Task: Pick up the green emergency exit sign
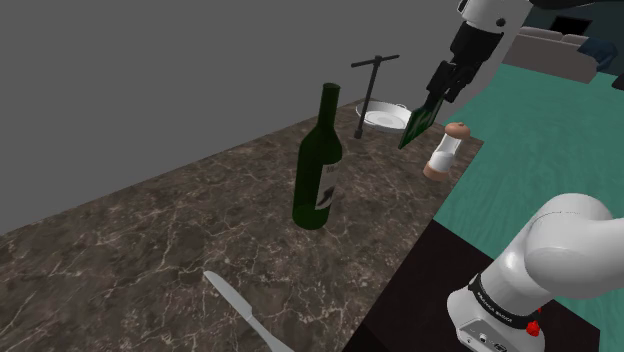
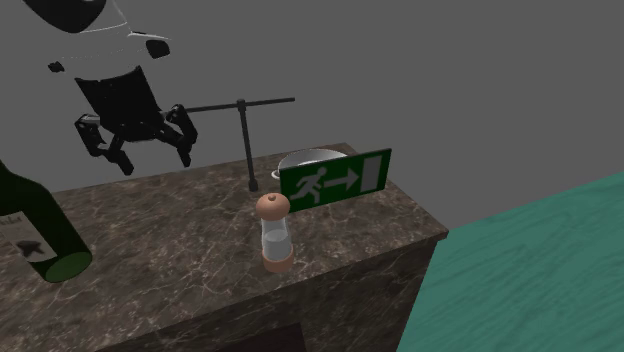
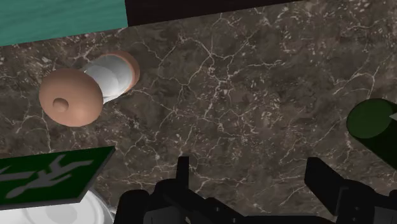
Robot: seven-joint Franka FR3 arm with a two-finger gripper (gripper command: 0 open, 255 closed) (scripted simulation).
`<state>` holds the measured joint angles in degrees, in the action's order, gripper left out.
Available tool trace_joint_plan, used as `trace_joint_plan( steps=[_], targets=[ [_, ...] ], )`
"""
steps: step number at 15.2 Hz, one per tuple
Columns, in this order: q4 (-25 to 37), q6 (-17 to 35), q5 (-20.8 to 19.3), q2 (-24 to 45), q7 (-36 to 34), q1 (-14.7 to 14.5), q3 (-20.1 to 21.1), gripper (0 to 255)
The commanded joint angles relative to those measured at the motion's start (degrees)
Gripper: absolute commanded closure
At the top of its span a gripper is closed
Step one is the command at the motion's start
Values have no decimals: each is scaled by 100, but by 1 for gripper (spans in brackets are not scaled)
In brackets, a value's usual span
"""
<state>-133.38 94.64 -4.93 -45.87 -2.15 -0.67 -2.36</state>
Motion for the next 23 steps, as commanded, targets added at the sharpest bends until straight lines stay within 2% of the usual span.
trace_joint_plan(
  steps=[1,11,23],
  targets=[
    [0,0,0,0,0,0,0,0],
    [1387,510,1,2217,-1459,766,-247,0],
    [3316,417,254,4451,-2910,1516,-905,0]
  ],
)
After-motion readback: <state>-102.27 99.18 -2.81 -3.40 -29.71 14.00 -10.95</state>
